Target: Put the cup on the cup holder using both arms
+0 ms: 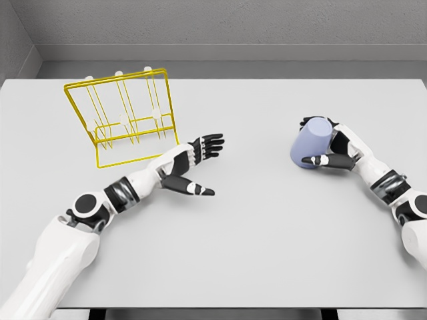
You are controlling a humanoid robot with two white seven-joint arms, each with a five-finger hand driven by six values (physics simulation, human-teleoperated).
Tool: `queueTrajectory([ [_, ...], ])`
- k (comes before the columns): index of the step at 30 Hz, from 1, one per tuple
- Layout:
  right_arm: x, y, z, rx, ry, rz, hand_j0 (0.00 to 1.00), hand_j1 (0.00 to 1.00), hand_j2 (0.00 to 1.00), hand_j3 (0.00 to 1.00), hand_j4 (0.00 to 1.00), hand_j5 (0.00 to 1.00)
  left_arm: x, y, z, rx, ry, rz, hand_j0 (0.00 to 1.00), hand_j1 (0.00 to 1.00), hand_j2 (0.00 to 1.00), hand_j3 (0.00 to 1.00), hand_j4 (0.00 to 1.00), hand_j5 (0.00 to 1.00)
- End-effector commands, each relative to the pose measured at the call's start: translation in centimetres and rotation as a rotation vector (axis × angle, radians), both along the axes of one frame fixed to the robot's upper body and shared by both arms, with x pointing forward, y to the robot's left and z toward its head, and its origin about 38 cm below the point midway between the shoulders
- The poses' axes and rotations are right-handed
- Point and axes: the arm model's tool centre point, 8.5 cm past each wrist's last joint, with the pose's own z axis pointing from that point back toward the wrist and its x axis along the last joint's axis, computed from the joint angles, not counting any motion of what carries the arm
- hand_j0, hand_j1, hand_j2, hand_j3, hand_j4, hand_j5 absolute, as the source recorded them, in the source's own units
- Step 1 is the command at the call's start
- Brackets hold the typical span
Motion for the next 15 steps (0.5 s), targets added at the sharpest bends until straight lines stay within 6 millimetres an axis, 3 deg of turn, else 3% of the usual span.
queueTrajectory([
  [1,0.1,-0.1,0.3,0.006,-0.008,-0.002,0.67,0.67,0.67,0.67,0.67,0.67,0.0,-0.1,0.1,-0.01,0.001,0.001,1.0,1.0,1.0,1.0,1.0,1.0],
  [15,0.8,1.0,2.4,0.006,-0.072,0.04,0.66,0.66,0.66,0.66,0.66,0.66,0.0,-0.5,0.3,-0.018,-0.005,-0.003,1.0,1.0,1.0,1.0,1.0,1.0],
])
